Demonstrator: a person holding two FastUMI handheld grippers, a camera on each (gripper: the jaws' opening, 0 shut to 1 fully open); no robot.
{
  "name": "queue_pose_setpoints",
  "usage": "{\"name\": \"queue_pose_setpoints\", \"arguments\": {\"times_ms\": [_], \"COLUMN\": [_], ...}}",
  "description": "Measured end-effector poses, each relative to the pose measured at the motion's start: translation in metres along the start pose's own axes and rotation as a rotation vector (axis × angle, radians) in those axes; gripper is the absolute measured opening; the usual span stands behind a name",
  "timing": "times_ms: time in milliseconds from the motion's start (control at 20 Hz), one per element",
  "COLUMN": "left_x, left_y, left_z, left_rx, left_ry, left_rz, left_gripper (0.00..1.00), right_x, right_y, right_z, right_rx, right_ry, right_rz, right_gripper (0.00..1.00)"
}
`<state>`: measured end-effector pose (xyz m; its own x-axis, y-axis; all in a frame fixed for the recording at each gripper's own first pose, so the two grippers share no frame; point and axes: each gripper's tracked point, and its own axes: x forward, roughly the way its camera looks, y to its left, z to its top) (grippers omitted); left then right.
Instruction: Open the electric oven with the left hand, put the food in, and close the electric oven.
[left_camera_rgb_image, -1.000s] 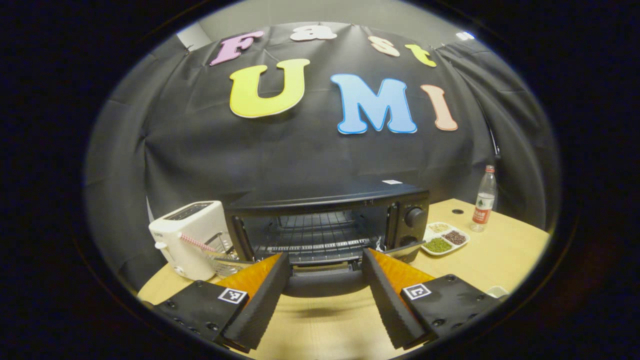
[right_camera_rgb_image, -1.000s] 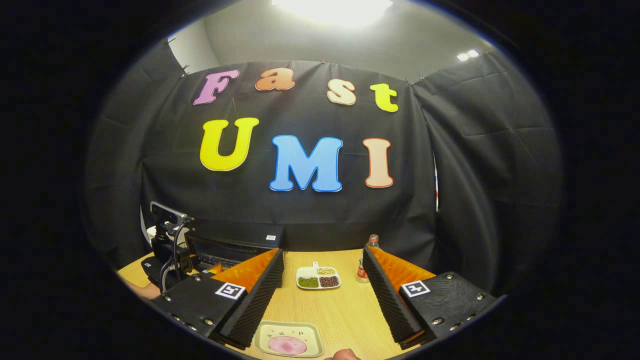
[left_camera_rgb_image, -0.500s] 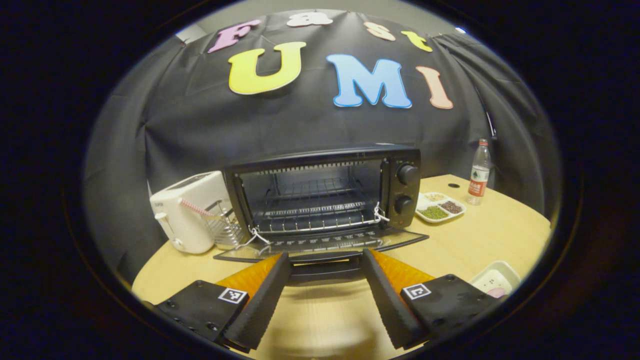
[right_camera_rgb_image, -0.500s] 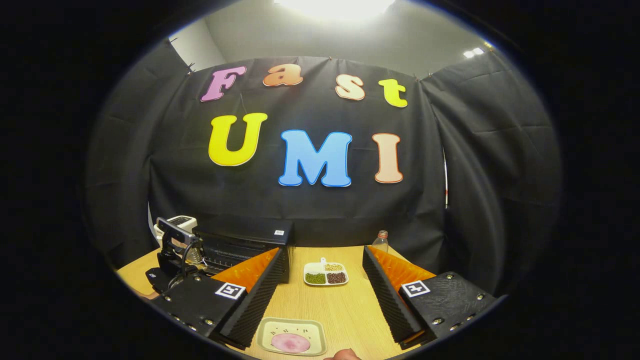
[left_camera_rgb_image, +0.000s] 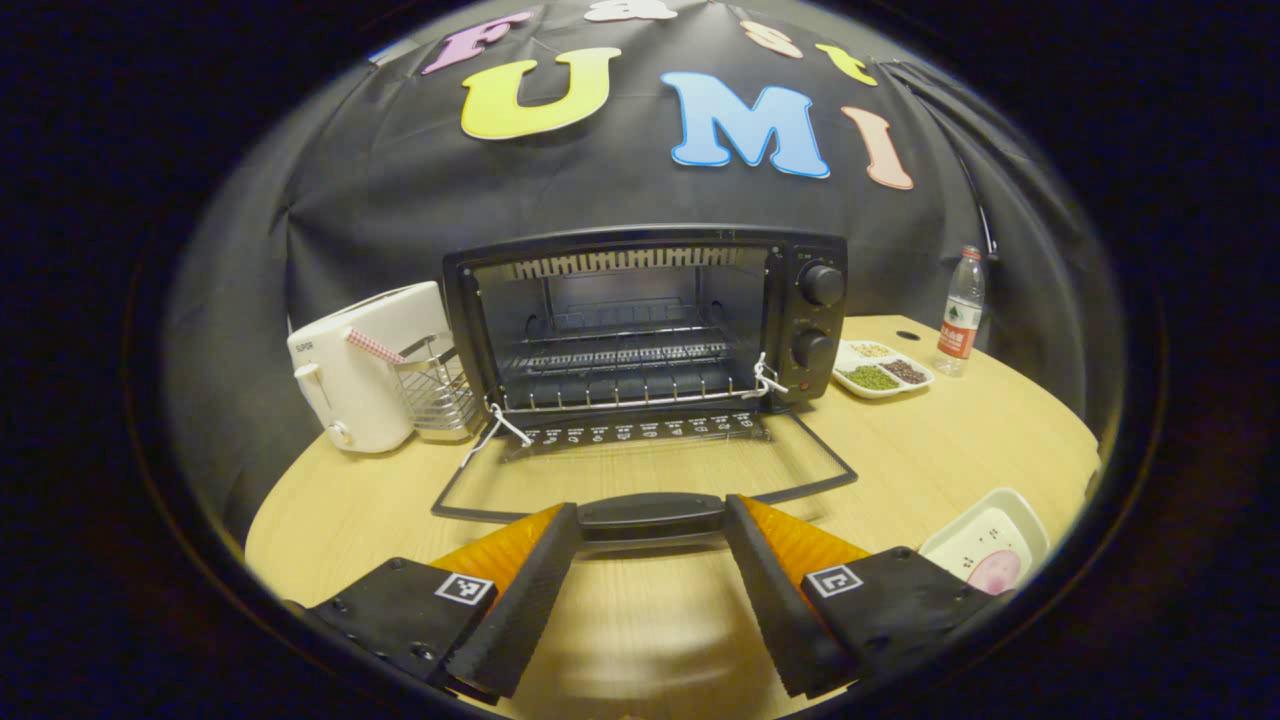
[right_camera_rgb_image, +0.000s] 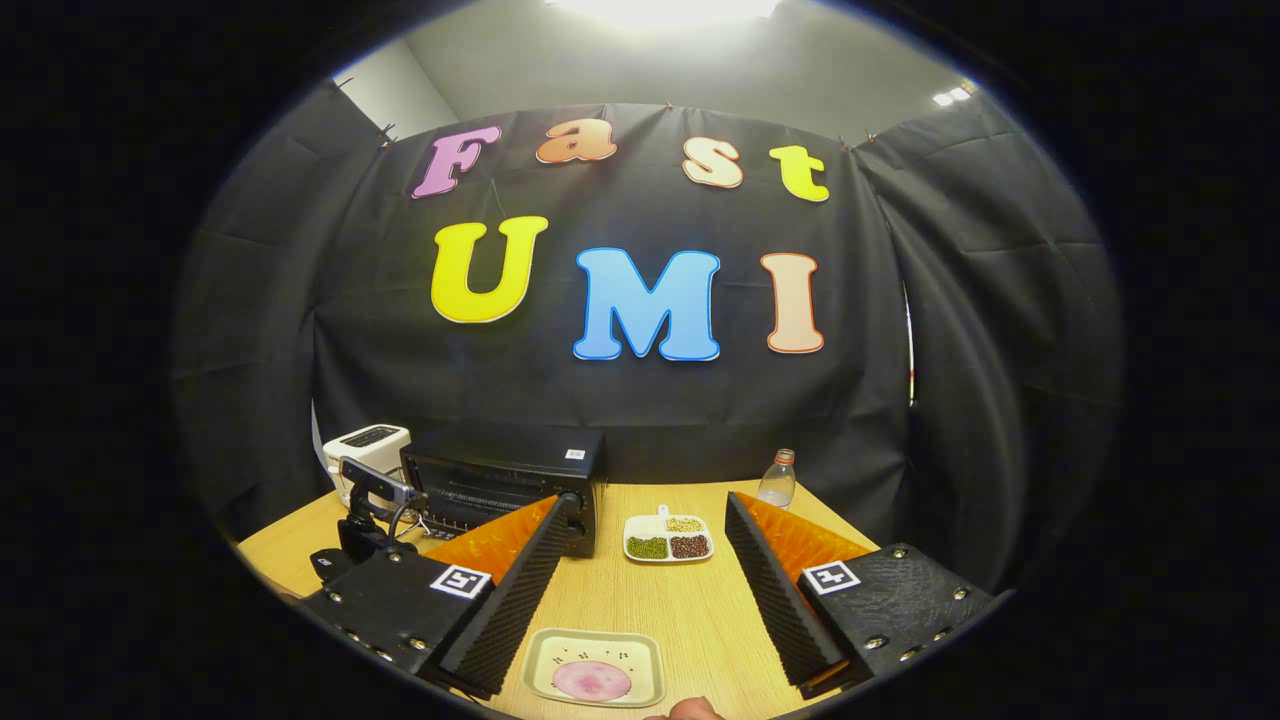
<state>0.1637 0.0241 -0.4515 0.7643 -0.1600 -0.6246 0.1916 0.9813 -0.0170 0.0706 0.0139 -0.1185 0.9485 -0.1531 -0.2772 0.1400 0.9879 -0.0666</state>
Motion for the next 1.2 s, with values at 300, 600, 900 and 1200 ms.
{"name": "queue_pose_setpoints", "arguments": {"times_ms": [300, 600, 900, 1200], "left_x": [-0.072, -0.154, -0.218, -0.260], "left_y": [-0.004, -0.009, -0.001, 0.004], "left_z": [0.084, 0.158, 0.182, 0.165], "left_rx": [-0.024, -0.028, -0.037, -0.036], "left_ry": [-0.182, -0.337, -0.399, -0.398], "left_rz": [0.014, 0.047, 0.110, 0.173], "left_gripper": [0.98, 0.97, 0.97, 0.99], "right_x": [0.012, 0.033, 0.039, 0.039], "right_y": [-0.004, -0.008, -0.003, -0.006], "right_z": [-0.023, -0.074, -0.126, -0.174], "right_rx": [0.074, 0.141, 0.241, 0.289], "right_ry": [0.098, 0.299, 0.541, 0.759], "right_rz": [0.092, 0.206, 0.322, 0.388], "right_gripper": [0.98, 0.98, 0.99, 0.98]}}
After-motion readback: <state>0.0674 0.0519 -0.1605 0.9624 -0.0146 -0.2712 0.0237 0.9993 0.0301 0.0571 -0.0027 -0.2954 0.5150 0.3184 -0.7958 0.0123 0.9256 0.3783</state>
